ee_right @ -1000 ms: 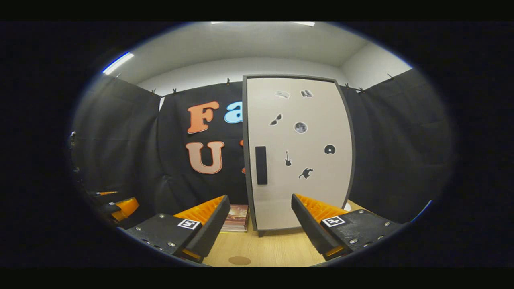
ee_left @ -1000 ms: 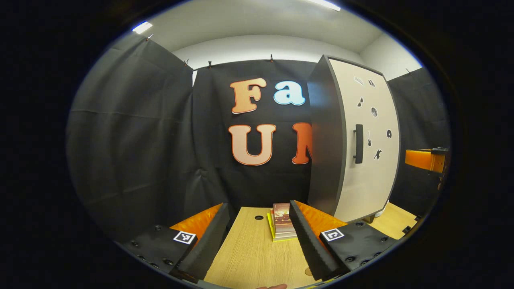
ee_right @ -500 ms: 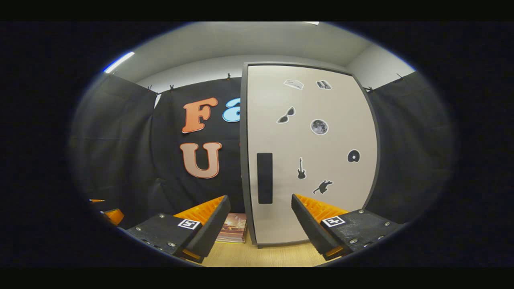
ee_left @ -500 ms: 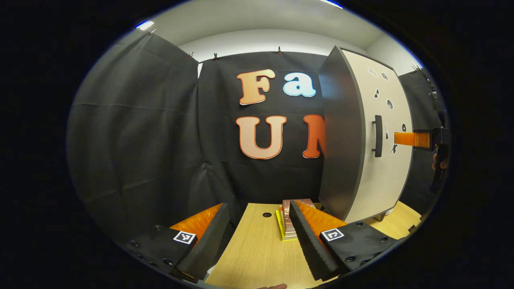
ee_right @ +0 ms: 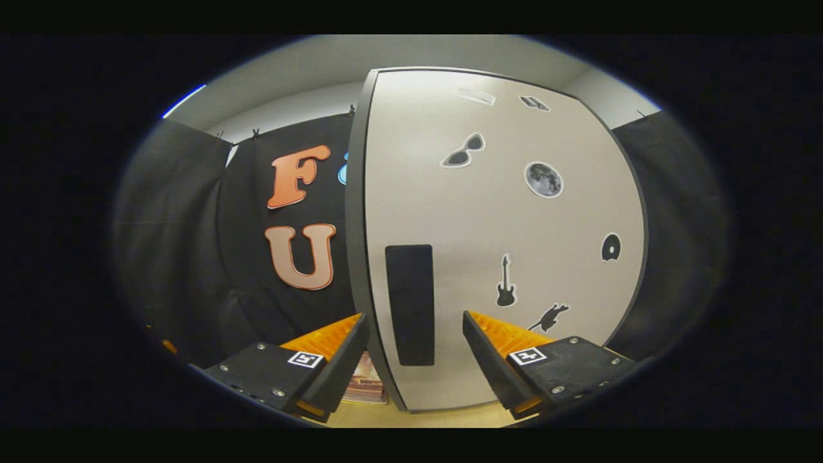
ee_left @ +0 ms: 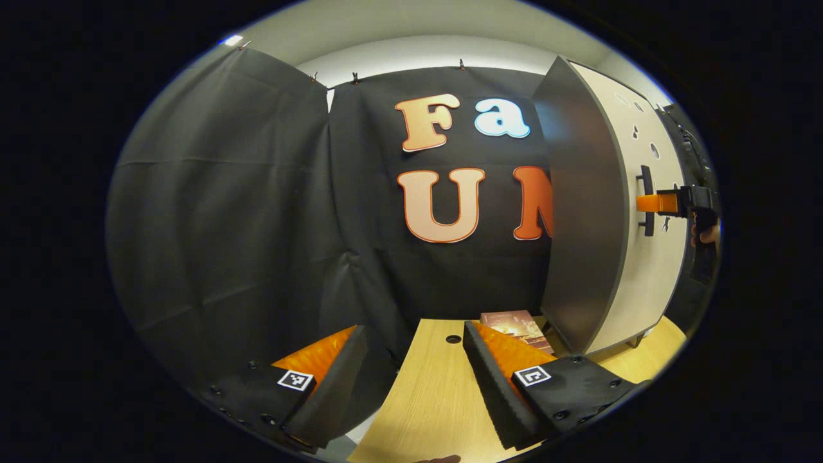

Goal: Open the cabinet door with the right hand, grasp the bottle in the cabinet with the left hand and place it on the coaster, then close the cabinet door with the right hand.

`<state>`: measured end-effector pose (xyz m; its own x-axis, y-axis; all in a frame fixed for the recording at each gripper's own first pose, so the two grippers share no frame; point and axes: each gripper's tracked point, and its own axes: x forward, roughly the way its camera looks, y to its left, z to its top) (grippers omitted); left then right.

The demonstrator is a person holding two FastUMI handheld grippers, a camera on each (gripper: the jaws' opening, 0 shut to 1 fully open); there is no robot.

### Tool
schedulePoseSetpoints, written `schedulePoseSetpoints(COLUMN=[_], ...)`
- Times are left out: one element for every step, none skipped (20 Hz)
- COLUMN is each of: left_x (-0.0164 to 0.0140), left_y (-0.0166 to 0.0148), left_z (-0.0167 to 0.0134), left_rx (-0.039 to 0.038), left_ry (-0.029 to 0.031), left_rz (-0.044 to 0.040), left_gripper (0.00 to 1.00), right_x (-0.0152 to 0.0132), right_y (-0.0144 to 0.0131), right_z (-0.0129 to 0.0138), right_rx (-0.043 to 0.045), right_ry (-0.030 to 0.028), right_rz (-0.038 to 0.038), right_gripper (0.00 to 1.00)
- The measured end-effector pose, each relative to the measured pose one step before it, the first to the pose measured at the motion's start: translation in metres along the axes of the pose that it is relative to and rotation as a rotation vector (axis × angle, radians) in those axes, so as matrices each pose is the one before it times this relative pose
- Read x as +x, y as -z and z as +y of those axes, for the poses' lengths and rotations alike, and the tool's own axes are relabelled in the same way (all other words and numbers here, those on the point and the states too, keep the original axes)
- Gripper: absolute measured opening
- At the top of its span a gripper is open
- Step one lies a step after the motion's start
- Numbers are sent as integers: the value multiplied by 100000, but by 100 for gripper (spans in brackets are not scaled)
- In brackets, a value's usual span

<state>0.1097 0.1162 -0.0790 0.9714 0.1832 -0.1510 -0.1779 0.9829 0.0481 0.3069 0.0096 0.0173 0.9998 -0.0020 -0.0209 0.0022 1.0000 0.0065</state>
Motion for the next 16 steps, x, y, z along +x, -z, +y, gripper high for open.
schedulePoseSetpoints(left_x=[170, 222, 341, 50, 113, 53, -39, -135, -101, -1, -77, -231, -276, -711, -716, -938], left_y=[99, 282, 214, 219, 175, 124, 39, 142, -96, -128, -58, -92, -191, -67, -176, -49], left_z=[306, 340, 224, 251, 41, -64, -33, -61, -95, -110, -153, -271, -335, -708, -555, -488], left_rx=[-392, -243, -213, -52, -134, -123, -51, 45, -17, 201, 207, 188, 105, 218, 348, 181], left_ry=[-292, -517, -287, -326, -319, 28, 68, 324, 339, 115, 236, 272, 352, 268, 324, 336], left_rz=[462, 627, 541, 697, 340, 412, 339, 328, -329, -357, -256, -208, -199, -259, -418, -355], left_gripper=[96, 98, 98, 98, 98, 98, 98, 98, 95, 98, 98, 98, 98, 98, 98, 95], right_x=[430, 402, 44, -12, 76, -117, -83, -84, -174, -96, -208, -187, -318, -421, -554, -508], right_y=[-18, 91, -18, -4, 66, -23, 8, 37, -56, 64, 48, -10, 38, 27, 18, -76], right_z=[79, -153, 35, 278, 148, -70, -41, 14, 53, -70, -8, -25, -93, -189, -111, -74], right_rx=[-543, -761, -979, -515, -179, -3, 224, 521, 471, 1048, 1305, 369, -86, 517, 621, -124], right_ry=[-21, 1092, 369, -245, 178, 28, -220, -271, -410, -320, -411, -781, -537, -6, -39, -701], right_rz=[-280, -341, -491, -37, -16, 25, 160, 163, 47, 560, 694, 372, 220, 381, 263, -341], right_gripper=[86, 76, 69, 55, 48, 37, 37, 35, 34, 28, 27, 30, 28, 28, 28, 28])
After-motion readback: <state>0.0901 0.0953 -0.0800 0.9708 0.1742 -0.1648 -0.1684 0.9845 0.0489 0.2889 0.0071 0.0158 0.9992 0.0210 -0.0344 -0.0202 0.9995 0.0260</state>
